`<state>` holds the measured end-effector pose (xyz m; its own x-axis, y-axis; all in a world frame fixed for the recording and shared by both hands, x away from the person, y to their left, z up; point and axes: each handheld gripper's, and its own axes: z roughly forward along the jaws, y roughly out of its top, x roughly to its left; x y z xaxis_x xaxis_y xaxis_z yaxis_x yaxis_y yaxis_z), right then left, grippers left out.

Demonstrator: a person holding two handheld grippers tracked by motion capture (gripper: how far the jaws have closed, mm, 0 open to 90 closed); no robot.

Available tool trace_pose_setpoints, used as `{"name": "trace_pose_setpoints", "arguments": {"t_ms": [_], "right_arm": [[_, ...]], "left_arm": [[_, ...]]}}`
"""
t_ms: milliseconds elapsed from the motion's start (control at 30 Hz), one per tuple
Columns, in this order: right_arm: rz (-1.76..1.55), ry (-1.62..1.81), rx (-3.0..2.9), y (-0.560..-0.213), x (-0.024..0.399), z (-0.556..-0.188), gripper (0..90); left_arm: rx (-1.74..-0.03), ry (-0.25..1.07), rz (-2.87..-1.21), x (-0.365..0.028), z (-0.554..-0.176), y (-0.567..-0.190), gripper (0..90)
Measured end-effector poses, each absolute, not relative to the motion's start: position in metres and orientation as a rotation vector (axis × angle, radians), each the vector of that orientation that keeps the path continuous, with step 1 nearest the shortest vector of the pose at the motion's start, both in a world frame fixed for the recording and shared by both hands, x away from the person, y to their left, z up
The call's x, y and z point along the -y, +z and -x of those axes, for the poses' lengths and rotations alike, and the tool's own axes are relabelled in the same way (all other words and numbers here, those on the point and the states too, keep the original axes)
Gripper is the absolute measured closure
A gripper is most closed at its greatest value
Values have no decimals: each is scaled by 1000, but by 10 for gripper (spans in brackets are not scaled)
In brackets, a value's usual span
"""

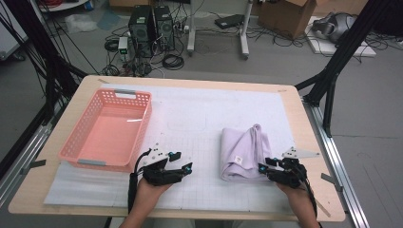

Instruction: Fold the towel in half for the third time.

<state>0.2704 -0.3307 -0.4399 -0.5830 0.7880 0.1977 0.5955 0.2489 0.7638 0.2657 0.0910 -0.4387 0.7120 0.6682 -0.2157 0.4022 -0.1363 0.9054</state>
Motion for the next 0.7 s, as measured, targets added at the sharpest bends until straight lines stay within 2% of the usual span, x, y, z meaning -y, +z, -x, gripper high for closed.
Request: {"name": "trace_pose_setpoints", "arguments": {"t_ms": [33,200,267,333,433,533,700], "right_arm": [[-1292,1275,-2300,-441,332,-269,846],[-1316,1152,-2218,-430,344,-259,860],[-1339,1142,-2200,-430,352,-257,838],[-1370,1144,-2183,-431,356,-255,704],[-1353,1210,-2135,-423,356,-251,671],[-1306,1281,-2138,-416,346,-249,678],[-1319,1229,-2206,-427,322,-257,624]], "left_arm": [[-852,287,-1761,-91,-265,-439,379],[-863,295,-1750,-94,-263,-438,380],[-867,301,-1749,-95,-263,-438,380],[-867,307,-1745,-96,-261,-437,379],[-868,315,-1741,-97,-258,-437,380],[-871,320,-1745,-98,-258,-437,380],[-870,319,-1747,-97,-257,-437,381]]}}
